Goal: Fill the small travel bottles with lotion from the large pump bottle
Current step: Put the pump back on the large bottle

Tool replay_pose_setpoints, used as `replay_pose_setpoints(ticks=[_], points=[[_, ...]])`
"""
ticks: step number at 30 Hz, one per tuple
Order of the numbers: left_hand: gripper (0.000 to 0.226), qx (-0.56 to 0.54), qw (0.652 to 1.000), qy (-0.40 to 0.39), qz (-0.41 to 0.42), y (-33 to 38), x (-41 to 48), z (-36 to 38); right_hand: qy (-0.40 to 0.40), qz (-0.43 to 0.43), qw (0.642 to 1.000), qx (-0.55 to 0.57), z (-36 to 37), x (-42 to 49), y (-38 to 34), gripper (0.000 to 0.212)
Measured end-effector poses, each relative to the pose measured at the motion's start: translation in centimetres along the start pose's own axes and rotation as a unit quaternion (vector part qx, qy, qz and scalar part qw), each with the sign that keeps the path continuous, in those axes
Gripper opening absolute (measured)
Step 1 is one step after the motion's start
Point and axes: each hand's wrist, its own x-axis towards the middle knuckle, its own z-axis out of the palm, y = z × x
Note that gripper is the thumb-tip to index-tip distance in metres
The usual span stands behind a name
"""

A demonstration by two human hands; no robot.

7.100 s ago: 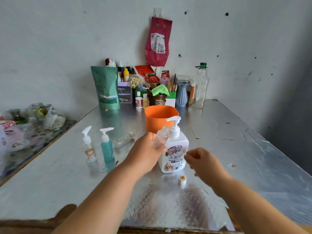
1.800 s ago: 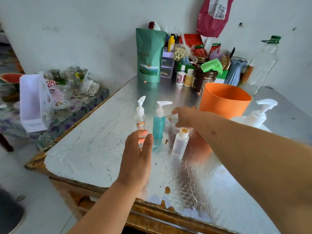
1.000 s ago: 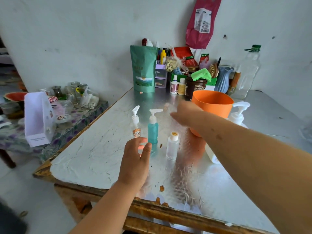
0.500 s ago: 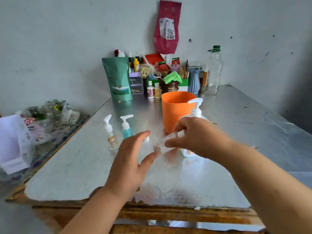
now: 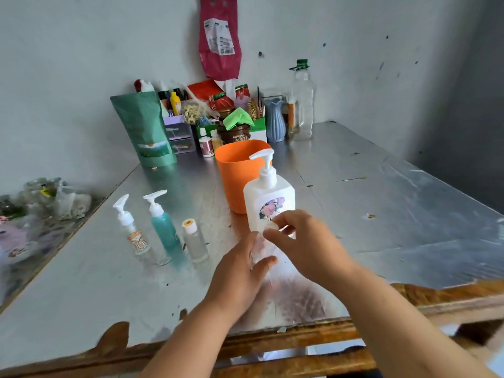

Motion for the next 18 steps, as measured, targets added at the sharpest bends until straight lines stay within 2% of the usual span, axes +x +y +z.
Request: replay_pose_setpoints(ticks=[3,5,8,10,13,16,18], points=[[0.044,-0.011,1.0,-0.003,0.002,-0.5,0.1,-0.1,-0.032,-0.001,0.998,0.045,0.4,0.1,0.1,0.033],[0.036,0.002,1.0,-0.008,0.007,-0.7,0.1,-0.2,-0.011,0.006,0.996,0.085,0.8,0.2,-0.2,0.043],[0.044,0.002,1.0,-0.006,0.006,-0.7,-0.1,-0.2,0.018,-0.009,0.991,0.132,1.2,0.5,-0.3,0.033],[0.049,-0.001,1.0,0.001,0.008,-0.8,0.0,-0.2,-0.007,-0.023,0.989,0.148,1.4,0.5,-0.3,0.039],[0.038,-0.01,1.0,-0.001,0.005,-0.8,0.0,-0.3,-0.023,-0.014,0.987,0.157,1.6,0.2,-0.3,0.051],[0.046,-0.022,1.0,0.002,0.001,-0.7,0.0,-0.3,-0.007,0.0,0.985,0.171,1.7,0.2,0.0,0.043],[0.05,-0.02,1.0,0.001,0.003,-0.7,0.0,-0.4,-0.025,-0.003,0.981,0.19,1.9,0.1,0.0,0.047]])
